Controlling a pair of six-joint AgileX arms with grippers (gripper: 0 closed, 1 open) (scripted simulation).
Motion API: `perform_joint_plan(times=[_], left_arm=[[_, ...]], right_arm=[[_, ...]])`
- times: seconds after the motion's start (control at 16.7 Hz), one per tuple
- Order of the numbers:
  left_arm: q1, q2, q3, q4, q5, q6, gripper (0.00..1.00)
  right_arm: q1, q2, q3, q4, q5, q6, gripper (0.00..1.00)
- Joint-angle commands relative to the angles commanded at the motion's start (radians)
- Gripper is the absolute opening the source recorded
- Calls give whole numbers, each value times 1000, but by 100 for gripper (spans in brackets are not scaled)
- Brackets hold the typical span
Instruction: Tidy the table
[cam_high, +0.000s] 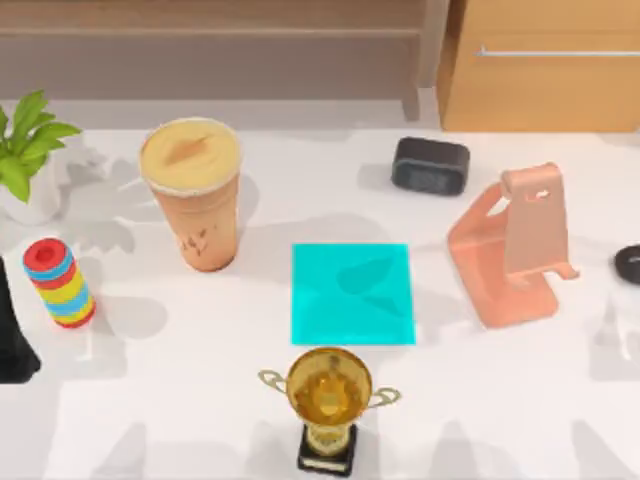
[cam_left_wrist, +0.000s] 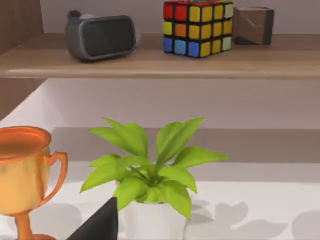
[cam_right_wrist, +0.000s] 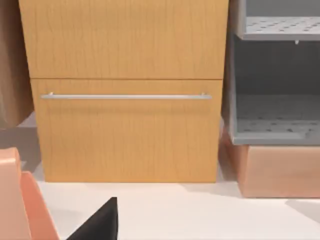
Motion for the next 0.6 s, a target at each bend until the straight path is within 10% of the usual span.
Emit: perform_joint_plan(times=[0.6], left_arm=[[0,0,0,0,0,0,100]], right_arm=[[34,332,271,-214,-25,-287,100]])
